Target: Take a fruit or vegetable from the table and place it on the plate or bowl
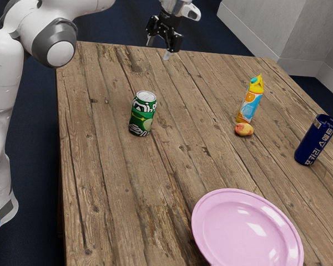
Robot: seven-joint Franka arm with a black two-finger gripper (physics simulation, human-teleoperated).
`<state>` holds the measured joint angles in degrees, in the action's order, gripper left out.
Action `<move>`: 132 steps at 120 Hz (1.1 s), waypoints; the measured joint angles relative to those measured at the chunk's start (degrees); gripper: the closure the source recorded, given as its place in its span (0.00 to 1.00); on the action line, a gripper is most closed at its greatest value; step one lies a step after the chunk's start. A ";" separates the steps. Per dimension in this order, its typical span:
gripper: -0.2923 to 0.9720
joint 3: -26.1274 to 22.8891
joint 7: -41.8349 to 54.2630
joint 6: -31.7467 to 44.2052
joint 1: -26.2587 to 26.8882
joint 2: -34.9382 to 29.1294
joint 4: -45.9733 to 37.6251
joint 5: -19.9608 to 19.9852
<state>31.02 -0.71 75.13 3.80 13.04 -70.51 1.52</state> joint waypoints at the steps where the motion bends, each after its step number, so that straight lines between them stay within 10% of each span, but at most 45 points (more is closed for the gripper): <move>1: 0.23 0.00 0.00 0.00 -0.04 0.01 0.00 0.06; 40: 0.23 -3.13 -0.02 1.27 -1.96 -5.43 3.54 8.04; 85: 0.23 -27.00 0.69 34.65 -5.38 22.15 15.26 19.49; 132: 0.23 -30.87 2.80 47.91 -10.99 28.72 16.35 7.94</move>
<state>0.15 2.10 123.05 -7.19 41.77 -54.16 9.45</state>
